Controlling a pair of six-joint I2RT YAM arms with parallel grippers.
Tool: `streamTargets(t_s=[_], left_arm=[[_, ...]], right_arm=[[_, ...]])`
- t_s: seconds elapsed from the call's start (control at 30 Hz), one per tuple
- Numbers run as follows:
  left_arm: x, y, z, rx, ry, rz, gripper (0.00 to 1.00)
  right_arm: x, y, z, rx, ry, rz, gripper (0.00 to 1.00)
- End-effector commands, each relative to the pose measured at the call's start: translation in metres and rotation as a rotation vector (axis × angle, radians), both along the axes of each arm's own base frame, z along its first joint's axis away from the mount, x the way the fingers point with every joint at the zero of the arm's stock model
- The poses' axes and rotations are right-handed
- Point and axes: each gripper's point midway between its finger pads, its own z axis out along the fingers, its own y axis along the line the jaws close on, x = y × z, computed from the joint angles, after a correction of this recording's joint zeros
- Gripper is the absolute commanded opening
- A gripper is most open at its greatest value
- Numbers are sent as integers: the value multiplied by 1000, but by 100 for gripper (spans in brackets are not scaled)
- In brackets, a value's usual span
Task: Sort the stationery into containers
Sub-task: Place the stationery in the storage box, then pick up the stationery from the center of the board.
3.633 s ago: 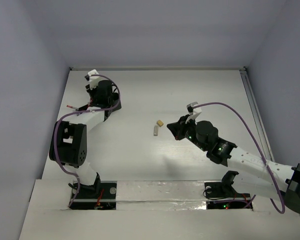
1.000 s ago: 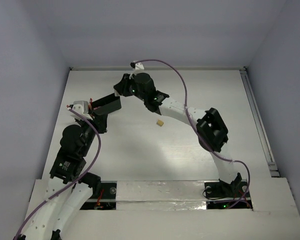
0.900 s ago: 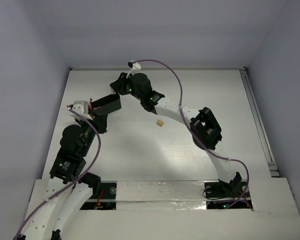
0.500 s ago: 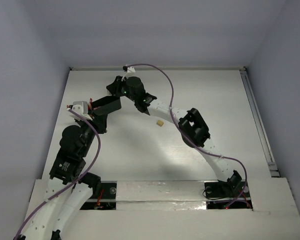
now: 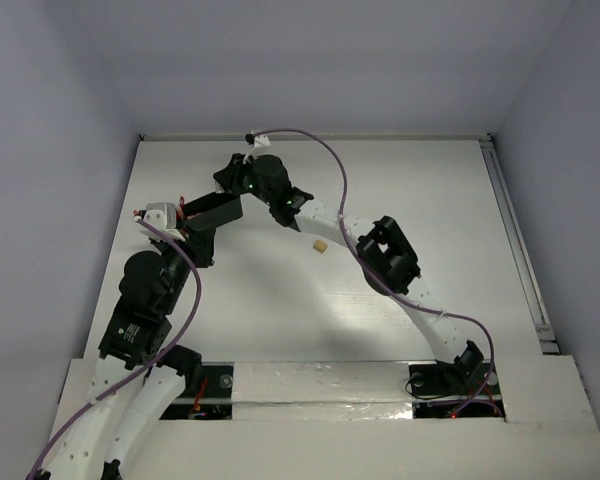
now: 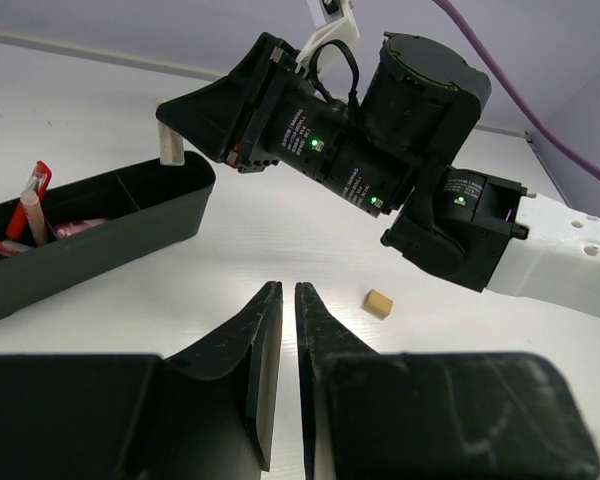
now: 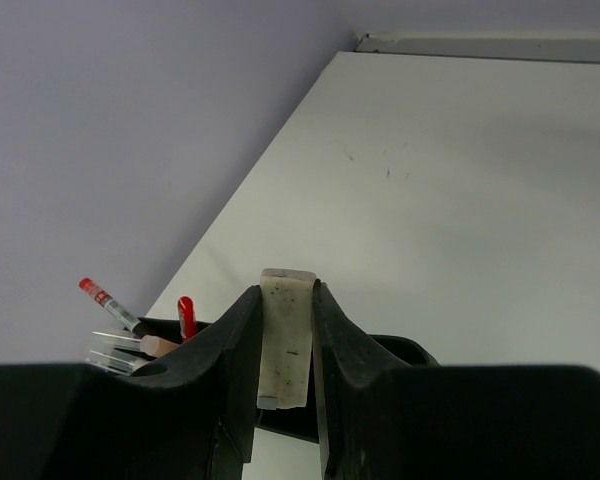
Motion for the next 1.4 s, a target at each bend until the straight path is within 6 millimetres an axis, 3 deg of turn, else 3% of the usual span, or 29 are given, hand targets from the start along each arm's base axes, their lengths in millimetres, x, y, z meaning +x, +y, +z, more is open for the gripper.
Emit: streamTargets(t_s=[0.0, 0.13, 0.37, 0.5, 0.53, 0.63, 0.73, 0.77, 0.83, 0.87, 0.93, 0.97, 1.03, 1.1, 1.13, 1.17, 1.27, 1.37], left_arm=[[-4, 2, 30, -25, -89, 5, 8], [-2, 1, 27, -22, -77, -1, 9], [-2, 0, 26, -20, -76, -5, 9], [-2, 3, 28, -22, -83, 14, 9], [-1, 3, 27, -19, -75, 12, 9], [-3, 3, 29, -24, -86, 8, 9], [-3, 6, 30, -23, -86, 25, 9], [-3, 4, 28, -20, -82, 17, 9], [-5, 2, 29, -24, -87, 2, 8], [-6, 2, 32, -28, -99, 0, 8], [-6, 3, 33, -30, -101, 6, 8], [-5, 2, 32, -26, -96, 3, 8], [-4, 0, 29, -22, -88, -3, 8], [-6, -2, 31, -26, -93, -15, 8], [-5, -2, 31, -24, -93, -12, 8], [-5, -1, 31, -24, -93, -11, 8], [-4, -4, 28, -20, -81, -20, 8], [-5, -2, 31, -26, -93, -11, 9]], right_arm=[[-7, 5, 23, 45, -65, 21, 22], [-7, 4, 28, 47, -79, 20, 37], [-8, 3, 41, 54, -105, 19, 46], [-21, 6, 53, 65, -125, 60, 46], [-24, 1, 58, 64, -128, 55, 44], [-40, -21, 75, 57, -161, 44, 12], [-45, -58, 77, -13, -194, -22, 2], [-60, -77, 69, -57, -178, -22, 0], [-60, -116, 53, -126, -146, -62, 0], [-74, -143, 34, -186, -97, -70, 0], [-79, -176, 12, -270, -14, -92, 0], [-82, -203, -15, -365, 88, -113, 0], [-87, -233, -31, -445, 181, -139, 5], [-96, -267, -63, -581, 323, -132, 14], [-102, -269, -68, -612, 342, -112, 26], [-105, -280, -76, -658, 376, -120, 32], [-112, -284, -86, -742, 381, -52, 57], [-115, -280, -100, -803, 384, 34, 60]])
